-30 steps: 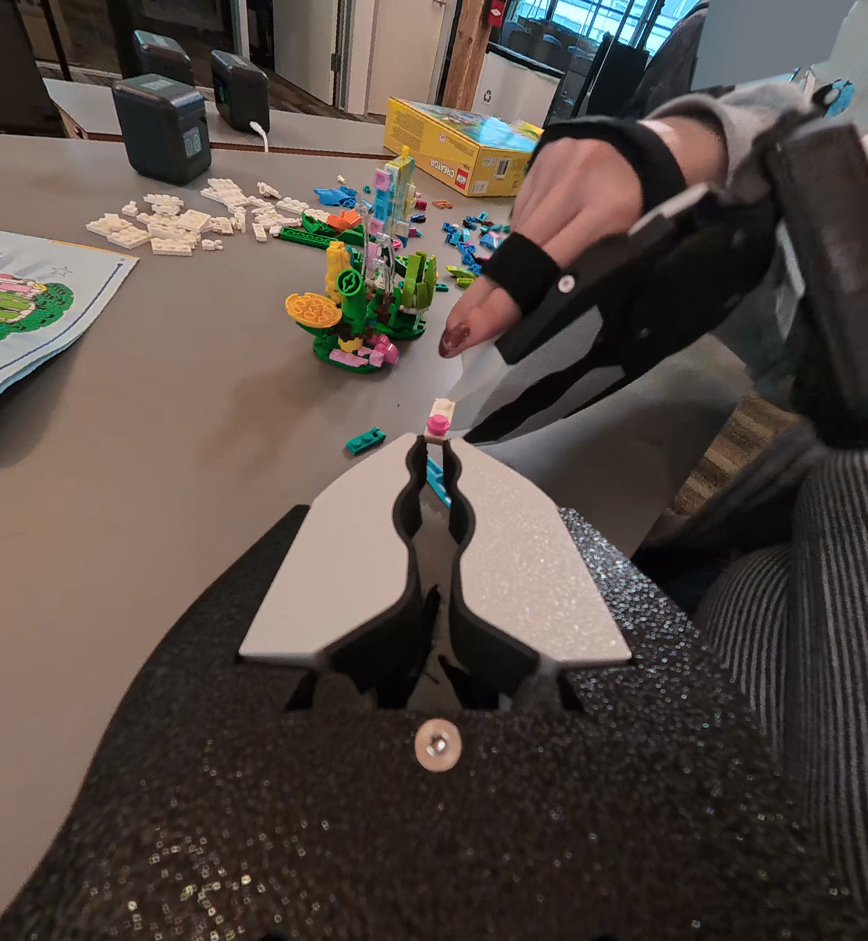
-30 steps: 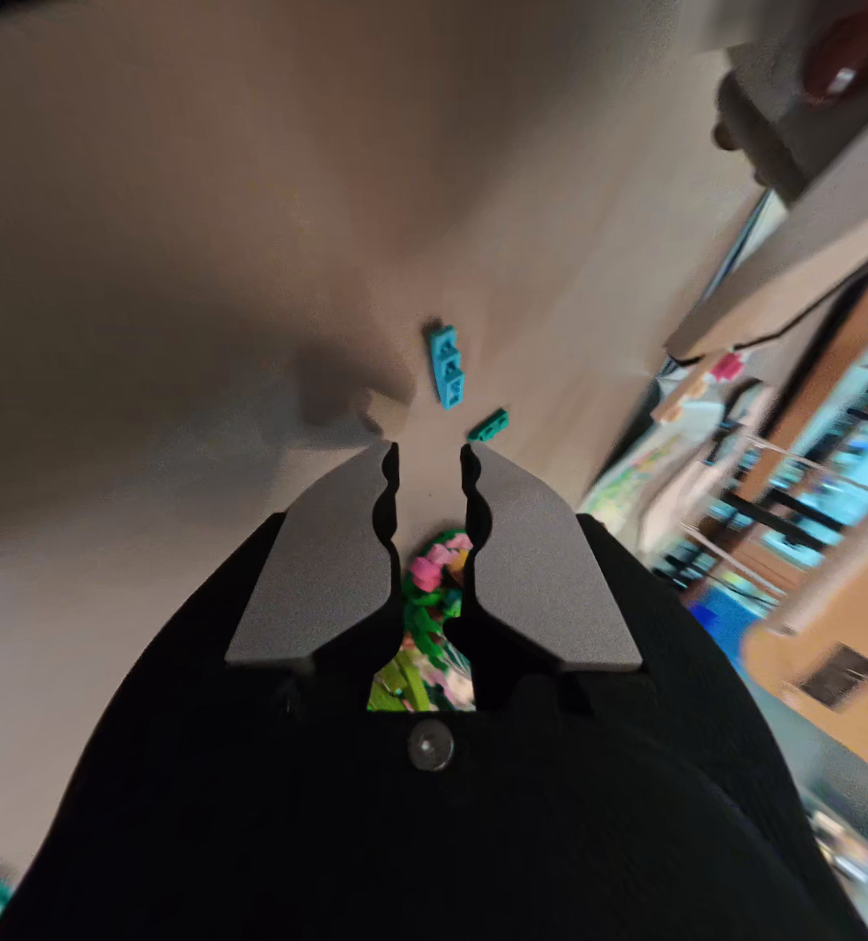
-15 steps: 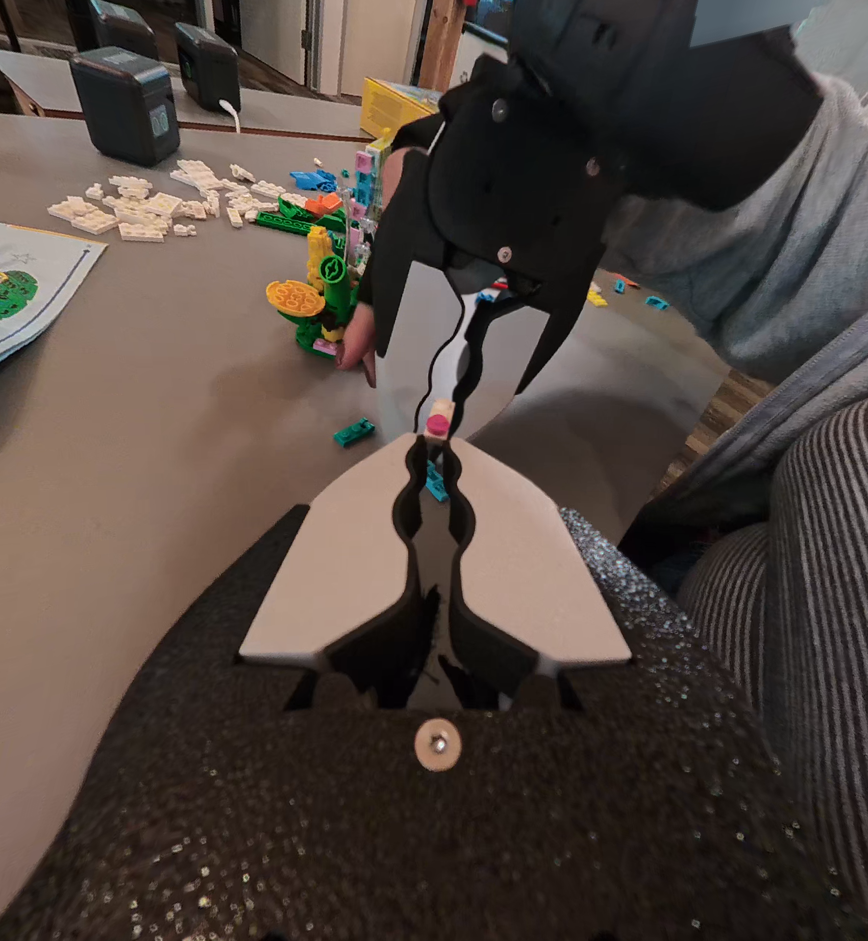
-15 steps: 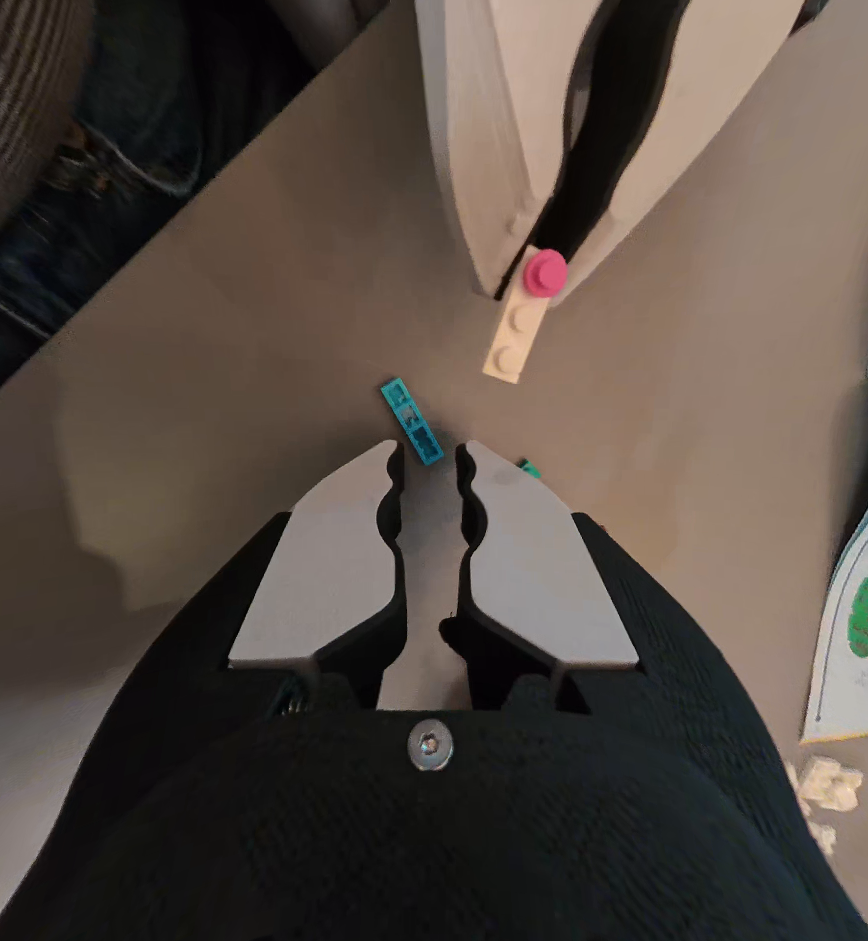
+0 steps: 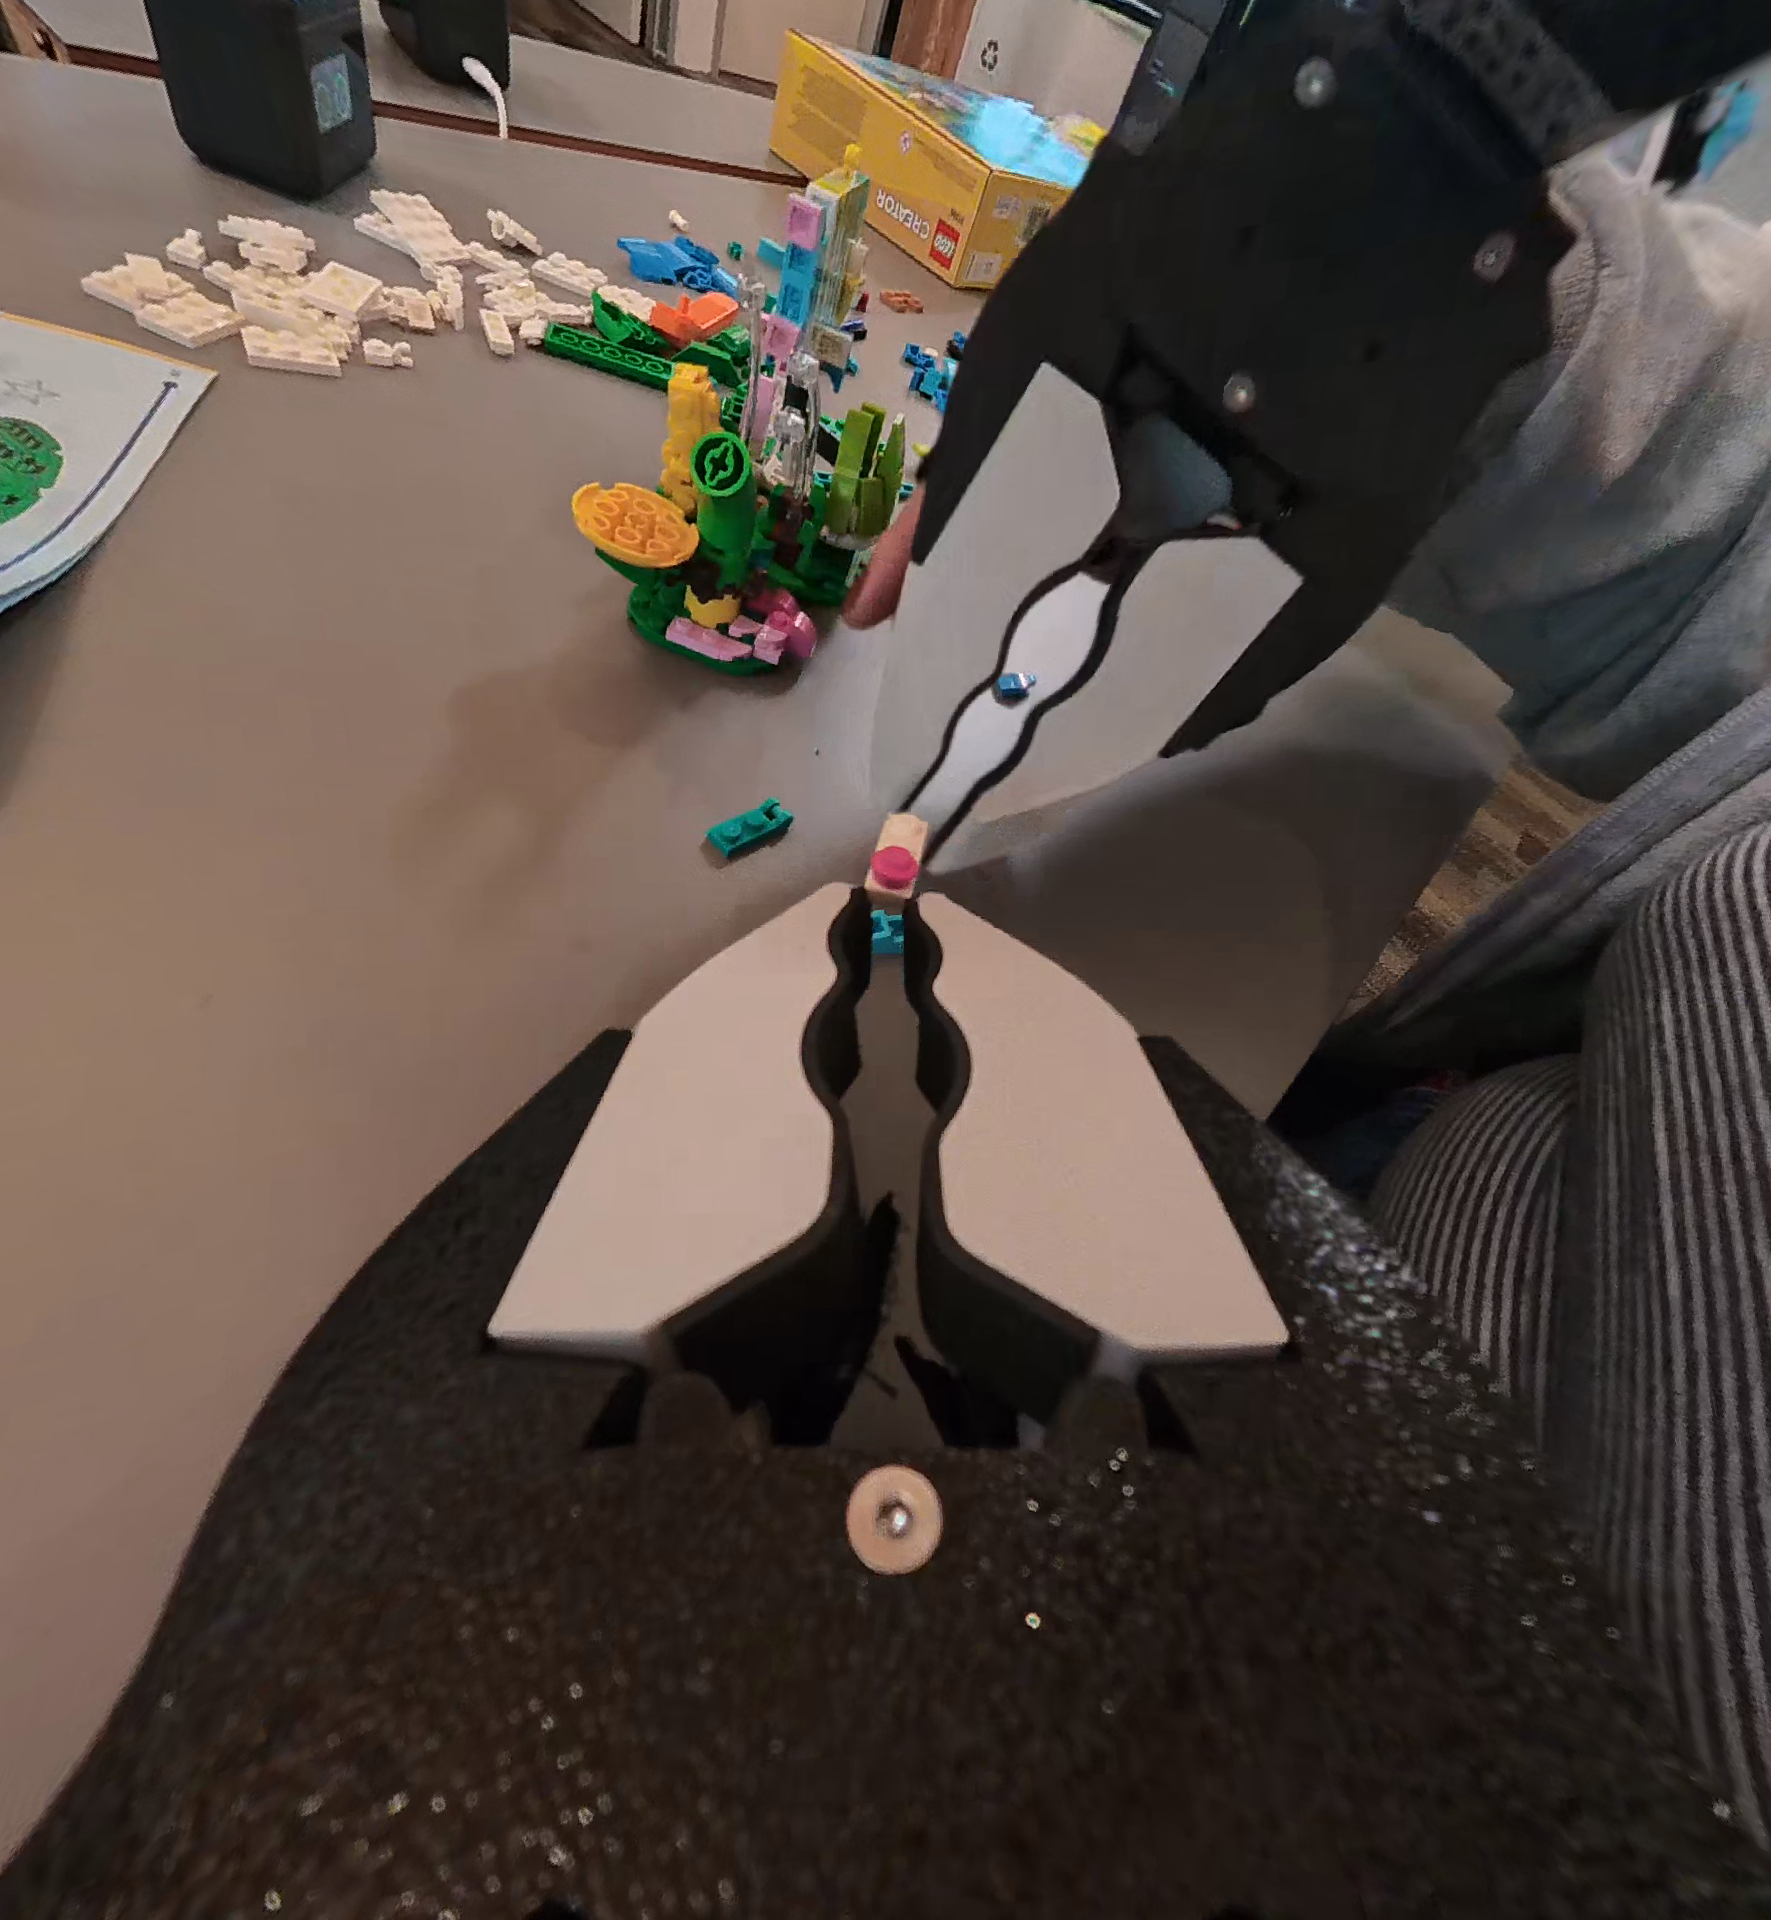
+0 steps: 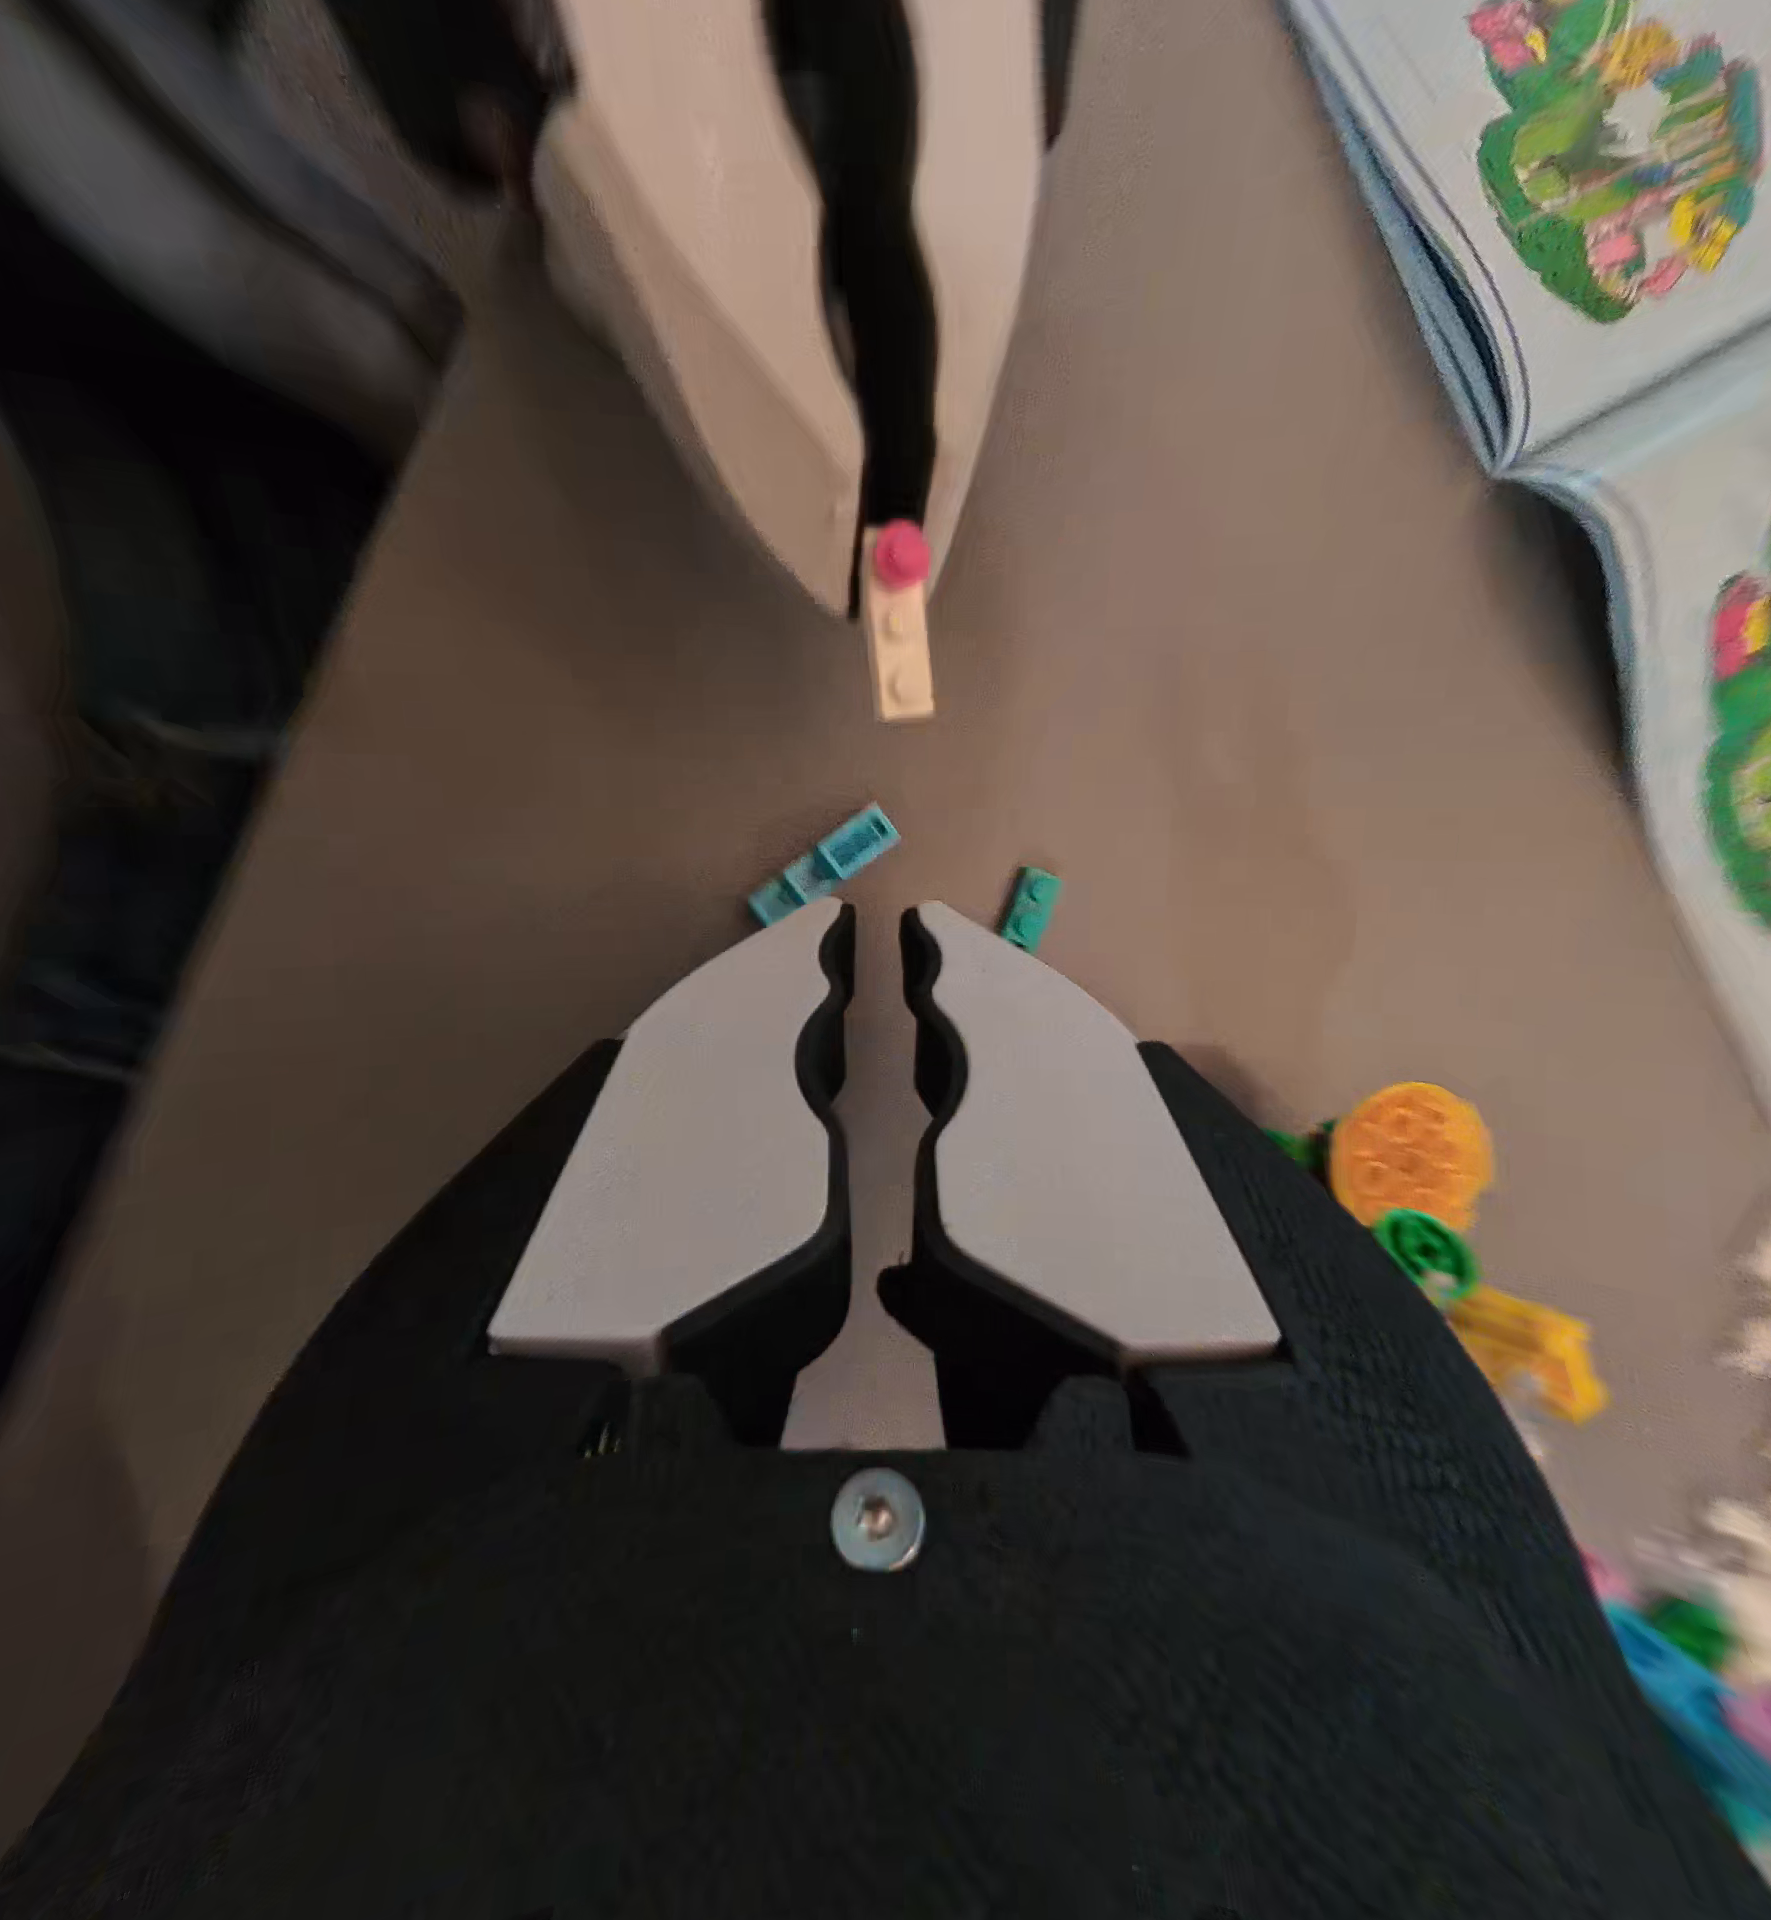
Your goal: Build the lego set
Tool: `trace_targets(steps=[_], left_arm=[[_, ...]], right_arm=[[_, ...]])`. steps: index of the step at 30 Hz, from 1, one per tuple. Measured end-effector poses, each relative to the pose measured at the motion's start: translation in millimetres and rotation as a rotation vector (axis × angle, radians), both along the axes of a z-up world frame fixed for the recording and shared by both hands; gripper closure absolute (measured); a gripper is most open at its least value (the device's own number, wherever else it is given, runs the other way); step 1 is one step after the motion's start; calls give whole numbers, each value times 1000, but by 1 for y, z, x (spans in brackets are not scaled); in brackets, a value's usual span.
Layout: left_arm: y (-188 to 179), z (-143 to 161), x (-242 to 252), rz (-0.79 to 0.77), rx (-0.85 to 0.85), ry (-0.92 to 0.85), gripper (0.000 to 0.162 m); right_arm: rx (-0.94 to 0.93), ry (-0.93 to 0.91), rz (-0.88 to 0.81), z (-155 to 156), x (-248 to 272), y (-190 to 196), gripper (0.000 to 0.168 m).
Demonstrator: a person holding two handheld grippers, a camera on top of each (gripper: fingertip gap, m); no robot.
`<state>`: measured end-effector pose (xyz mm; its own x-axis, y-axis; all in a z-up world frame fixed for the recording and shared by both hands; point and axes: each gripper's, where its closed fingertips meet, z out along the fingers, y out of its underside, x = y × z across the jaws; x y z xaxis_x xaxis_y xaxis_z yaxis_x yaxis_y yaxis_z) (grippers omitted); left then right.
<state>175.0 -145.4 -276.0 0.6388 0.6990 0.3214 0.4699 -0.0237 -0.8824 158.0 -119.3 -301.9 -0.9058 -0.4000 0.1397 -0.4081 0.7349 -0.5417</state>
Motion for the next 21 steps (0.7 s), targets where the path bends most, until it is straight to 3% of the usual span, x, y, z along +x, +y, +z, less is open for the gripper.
trace_targets(steps=[4, 9, 13, 15, 21], left_arm=[[-2, 0, -1, 7, -20, 9, 156], [-4, 0, -1, 11, -28, 15, 156], [-4, -3, -1, 10, -54, 16, 156], [-2, -5, 0, 6, -88, 23, 156], [5, -14, 0, 1, -205, 39, 156]], right_arm=[[106, -192, -160, -5, 10, 2, 144], [150, -216, -271, -17, 11, 3, 141], [162, -115, -279, -23, 6, 5, 149], [153, -75, -255, -21, 6, 5, 161], [49, -10, -181, 2, 8, -2, 162]])
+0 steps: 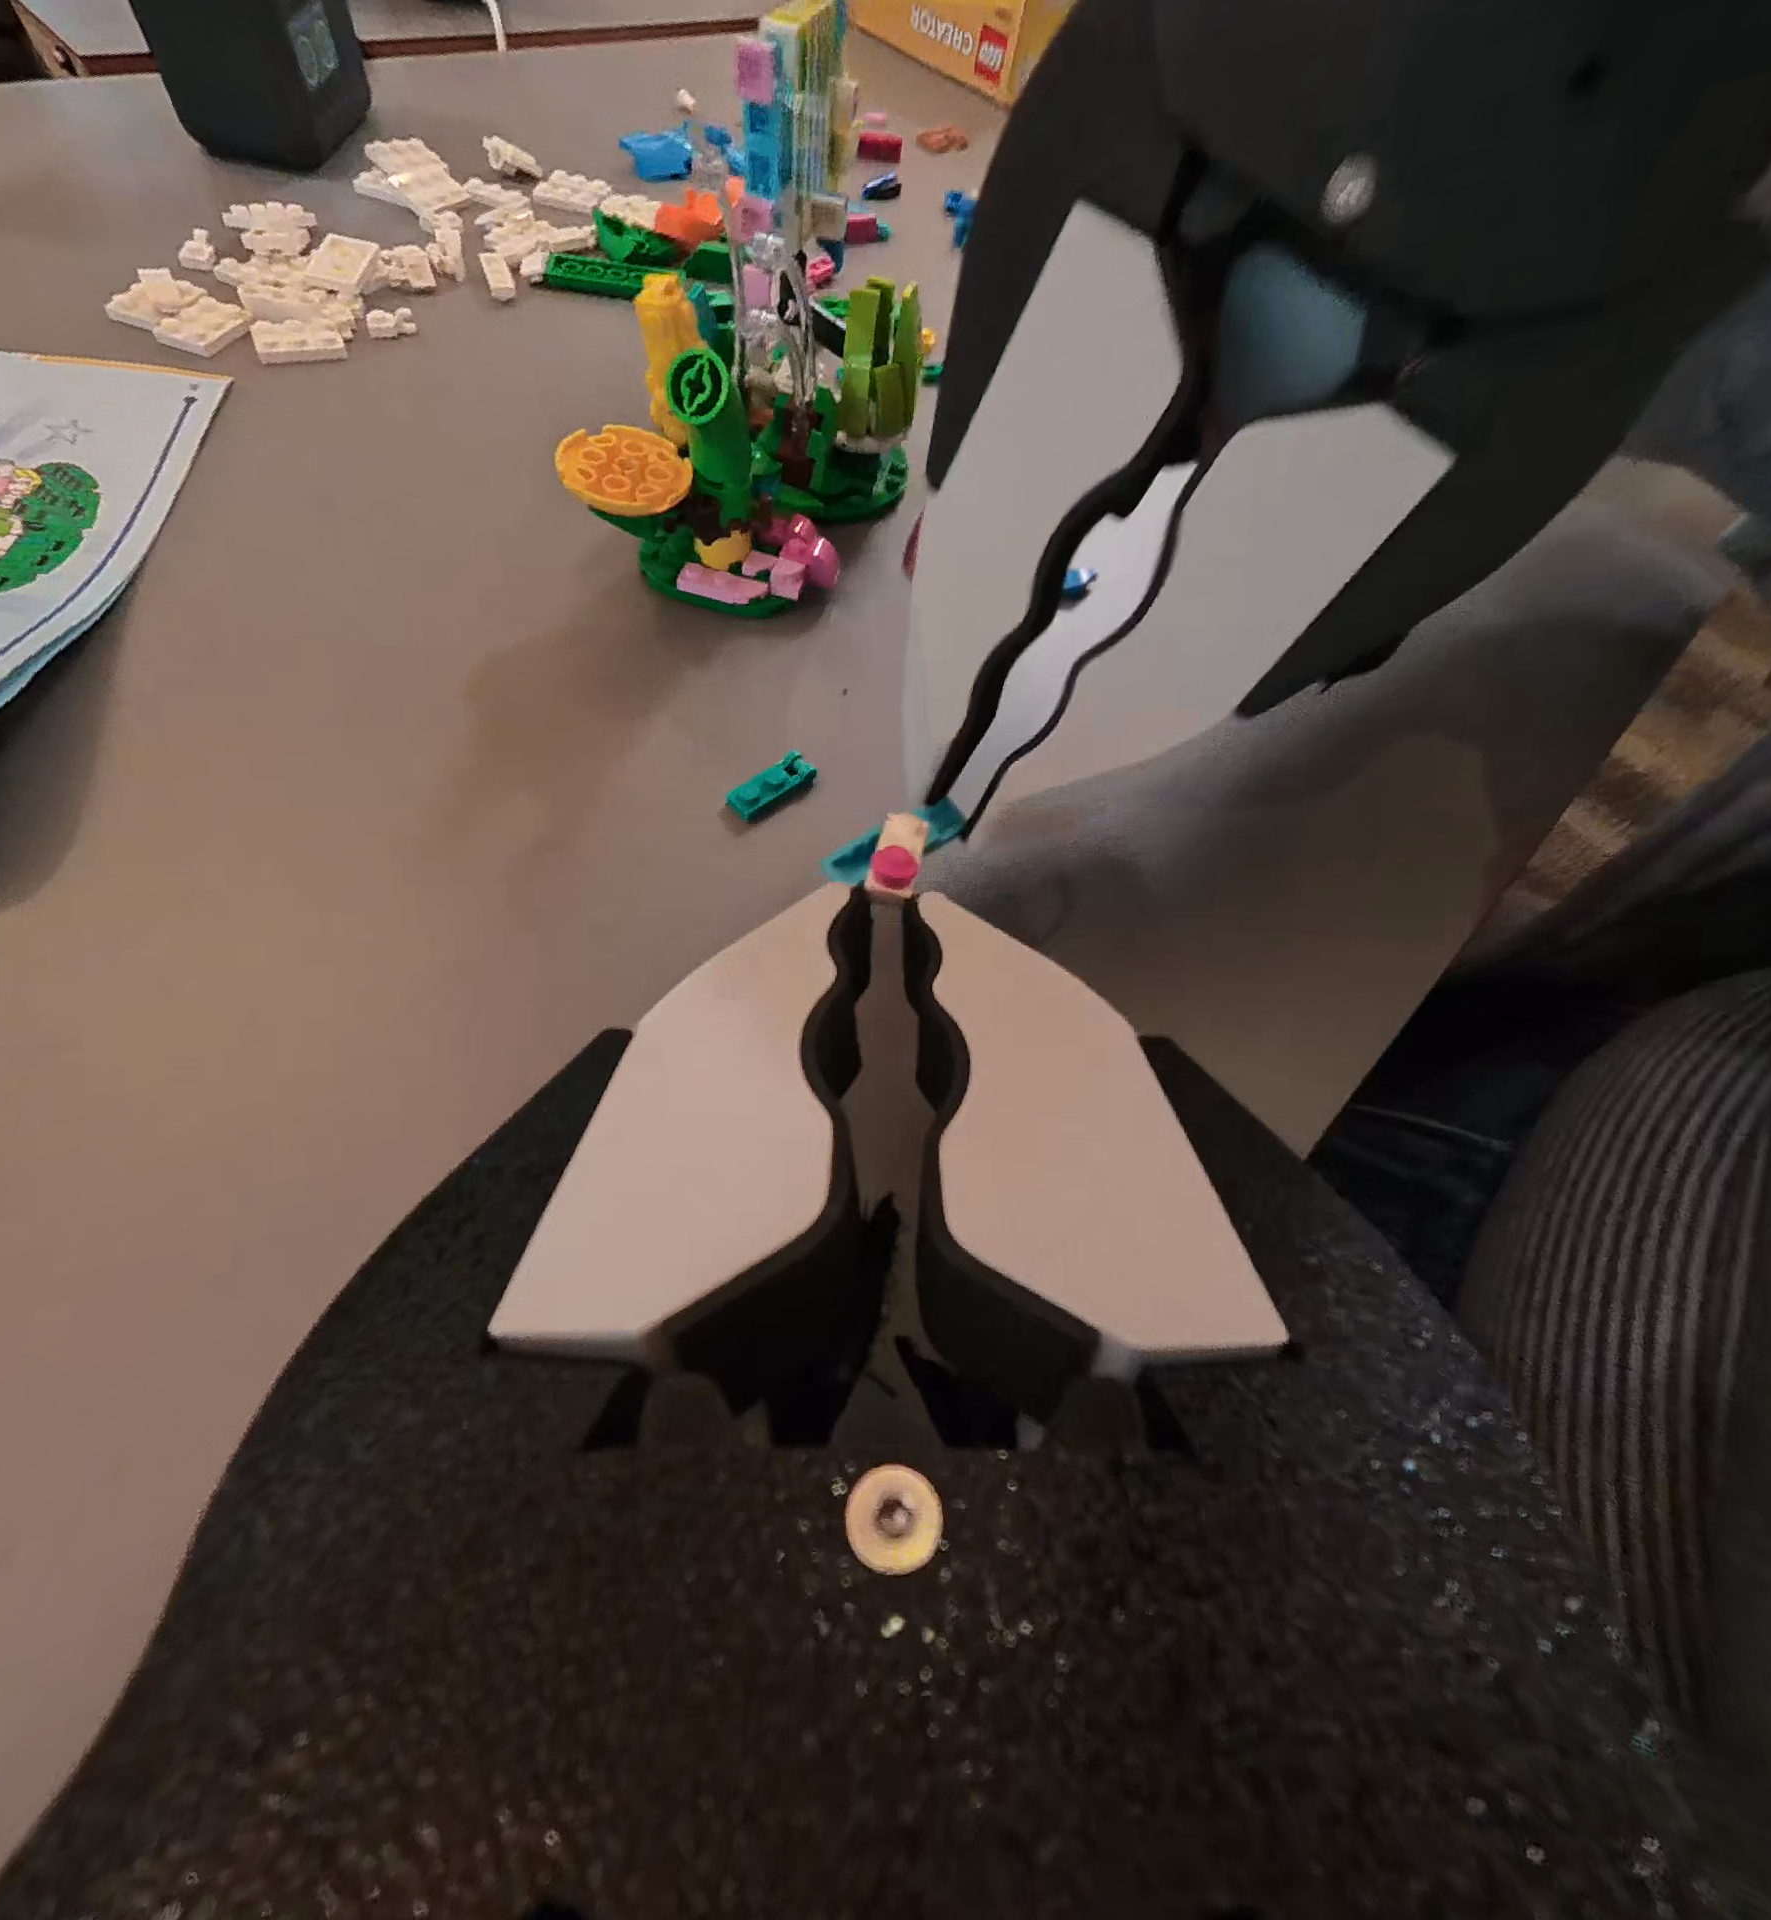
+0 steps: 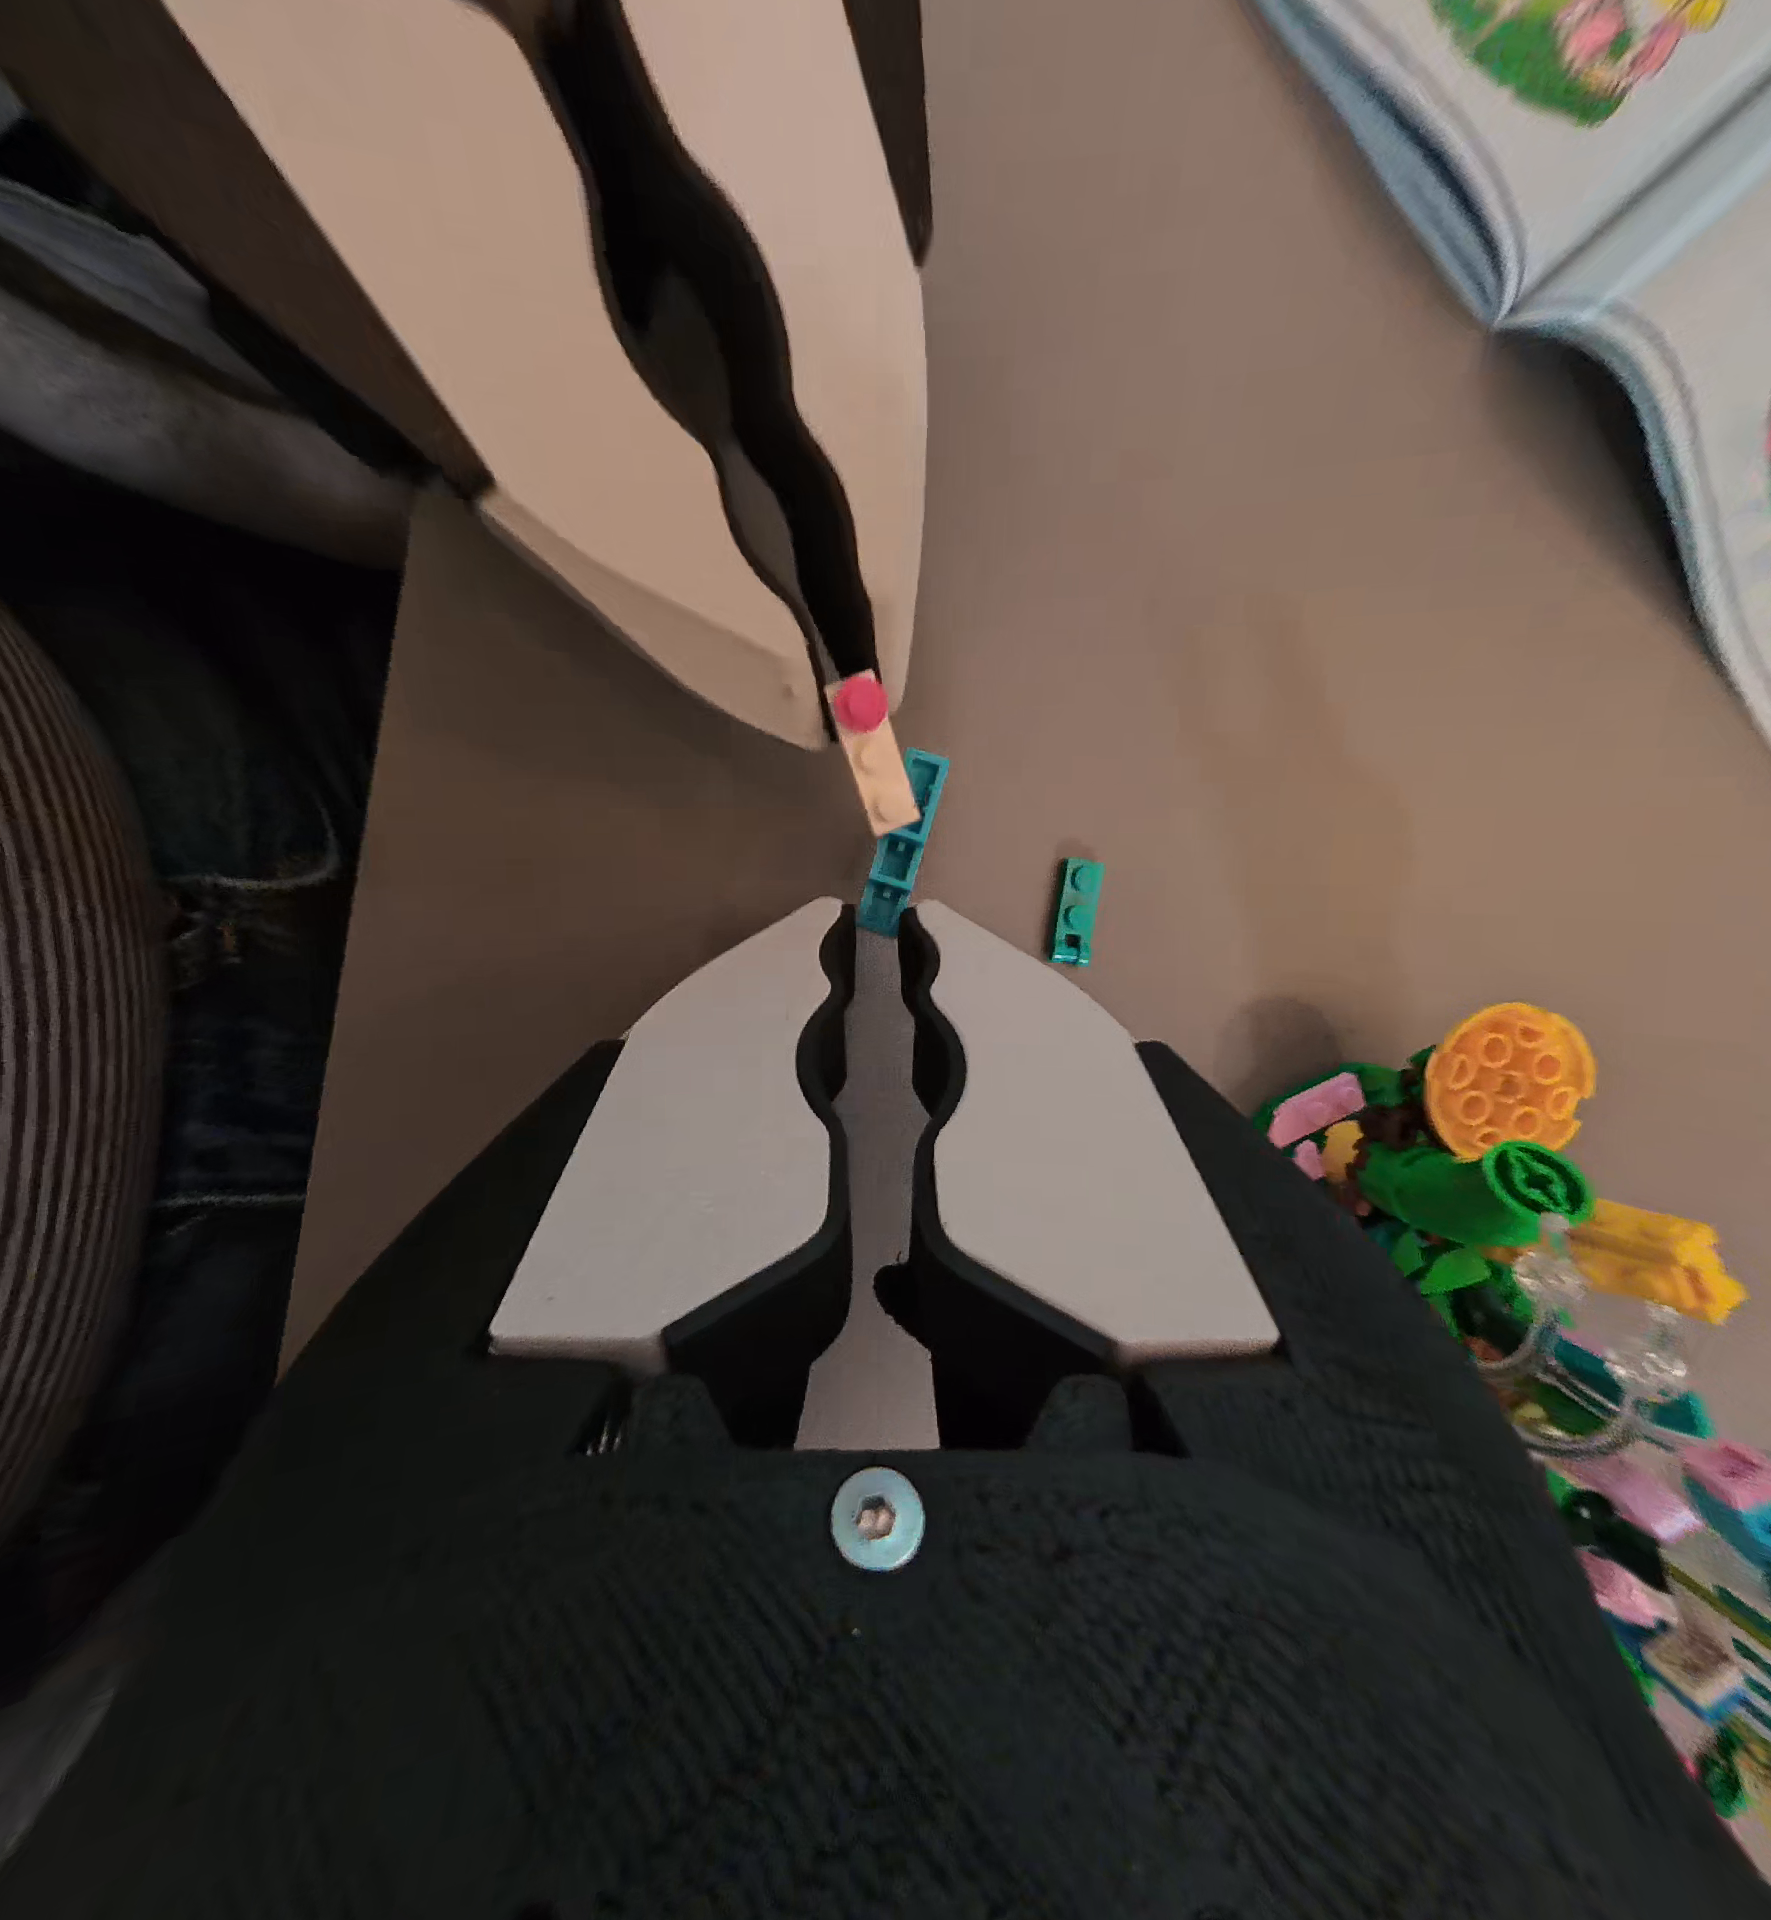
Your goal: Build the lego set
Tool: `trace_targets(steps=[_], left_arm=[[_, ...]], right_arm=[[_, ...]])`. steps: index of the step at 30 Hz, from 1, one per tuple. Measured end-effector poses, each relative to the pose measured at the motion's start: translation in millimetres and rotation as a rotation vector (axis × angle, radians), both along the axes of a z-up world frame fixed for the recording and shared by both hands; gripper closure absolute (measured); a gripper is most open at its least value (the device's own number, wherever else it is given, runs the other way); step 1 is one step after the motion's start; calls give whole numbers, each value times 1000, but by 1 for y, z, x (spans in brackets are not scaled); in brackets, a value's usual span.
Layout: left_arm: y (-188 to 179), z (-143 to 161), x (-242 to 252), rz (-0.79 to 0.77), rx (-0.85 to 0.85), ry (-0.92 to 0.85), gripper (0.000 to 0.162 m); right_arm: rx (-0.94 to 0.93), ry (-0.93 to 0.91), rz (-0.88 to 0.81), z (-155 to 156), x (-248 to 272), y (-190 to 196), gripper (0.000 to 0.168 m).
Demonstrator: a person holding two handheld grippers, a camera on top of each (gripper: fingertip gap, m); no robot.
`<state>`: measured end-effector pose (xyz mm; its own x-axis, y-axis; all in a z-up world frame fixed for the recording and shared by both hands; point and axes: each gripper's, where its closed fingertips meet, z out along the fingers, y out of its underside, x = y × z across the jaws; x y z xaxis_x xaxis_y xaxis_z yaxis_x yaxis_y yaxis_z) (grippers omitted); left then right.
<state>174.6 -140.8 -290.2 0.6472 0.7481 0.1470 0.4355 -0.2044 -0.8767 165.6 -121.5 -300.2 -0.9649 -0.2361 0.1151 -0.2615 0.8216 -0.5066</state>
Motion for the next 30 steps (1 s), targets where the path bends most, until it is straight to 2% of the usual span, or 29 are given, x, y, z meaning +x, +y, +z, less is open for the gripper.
trace_targets(steps=[5, 8, 13, 16, 18, 20, 24, 30], left_arm=[[1, -4, -1, 18, -43, -17, 156], [4, -4, 0, 9, -43, -21, 156], [0, 1, 0, 20, -23, -7, 156], [-4, 2, 0, 29, -19, -1, 156], [-6, 4, -1, 38, -18, 4, 156], [-10, 6, -2, 49, -19, 11, 156], [-22, 13, -5, 82, -9, 30, 156], [-26, 16, -5, 88, -3, 42, 156]], right_arm=[[-22, -14, 72, 18, 6, 2, 162], [78, 39, 143, 22, -1, 12, 162], [519, 9, 276, 17, -11, 70, 162], [787, -37, 252, 14, -17, 102, 162], [872, -42, 223, 7, -21, 108, 163], [889, -68, 204, 0, -18, 103, 162], [790, -38, 177, -9, -19, 76, 162], [667, -57, 125, -26, -16, 57, 162]])
